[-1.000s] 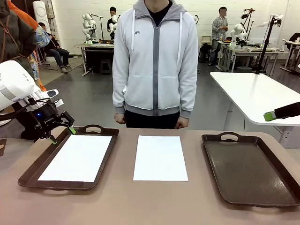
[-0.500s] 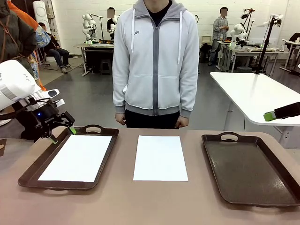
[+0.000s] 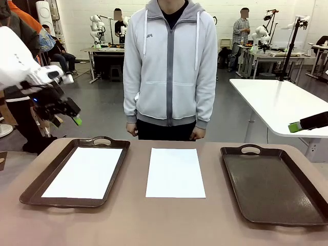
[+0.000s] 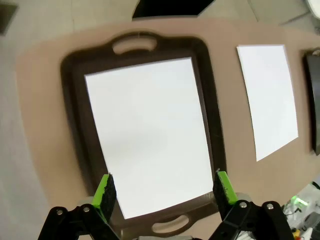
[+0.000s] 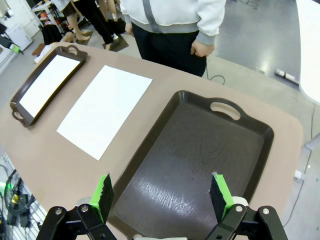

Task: Sort the A4 documents.
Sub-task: Receive the A4 Paper.

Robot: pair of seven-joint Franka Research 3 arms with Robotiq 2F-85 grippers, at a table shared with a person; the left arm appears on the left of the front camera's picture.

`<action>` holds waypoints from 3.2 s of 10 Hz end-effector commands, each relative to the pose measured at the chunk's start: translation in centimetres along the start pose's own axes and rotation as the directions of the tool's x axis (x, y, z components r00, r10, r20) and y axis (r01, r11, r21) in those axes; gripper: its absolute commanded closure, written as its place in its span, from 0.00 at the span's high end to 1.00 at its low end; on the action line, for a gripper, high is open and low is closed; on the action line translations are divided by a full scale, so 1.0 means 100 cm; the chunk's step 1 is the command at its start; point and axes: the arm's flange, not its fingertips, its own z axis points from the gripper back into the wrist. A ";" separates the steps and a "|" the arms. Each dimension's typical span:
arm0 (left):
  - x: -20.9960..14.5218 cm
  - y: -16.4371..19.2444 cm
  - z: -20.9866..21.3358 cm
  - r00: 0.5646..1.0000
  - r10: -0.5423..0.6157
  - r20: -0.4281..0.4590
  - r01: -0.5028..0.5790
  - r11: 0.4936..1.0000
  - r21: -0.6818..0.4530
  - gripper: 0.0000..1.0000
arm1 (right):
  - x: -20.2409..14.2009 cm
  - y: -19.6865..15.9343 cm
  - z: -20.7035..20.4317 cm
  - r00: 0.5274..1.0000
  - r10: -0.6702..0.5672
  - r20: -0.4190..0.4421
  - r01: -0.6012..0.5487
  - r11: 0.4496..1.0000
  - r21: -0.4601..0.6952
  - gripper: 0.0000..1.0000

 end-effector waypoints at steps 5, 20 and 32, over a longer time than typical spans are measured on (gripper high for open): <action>-0.058 -0.007 0.102 0.900 -0.250 0.358 0.339 0.916 -0.213 1.00 | -0.001 -0.002 -0.002 1.000 -0.008 0.005 0.008 1.000 0.016 1.00; -0.068 -0.041 0.083 0.848 -0.431 0.307 0.501 0.842 -0.200 1.00 | -0.001 -0.002 -0.002 1.000 -0.008 0.005 0.008 1.000 0.016 1.00; -0.071 -0.045 0.085 0.848 -0.444 0.291 0.500 0.851 -0.158 1.00 | -0.001 -0.002 -0.002 1.000 -0.008 0.005 0.008 1.000 0.016 1.00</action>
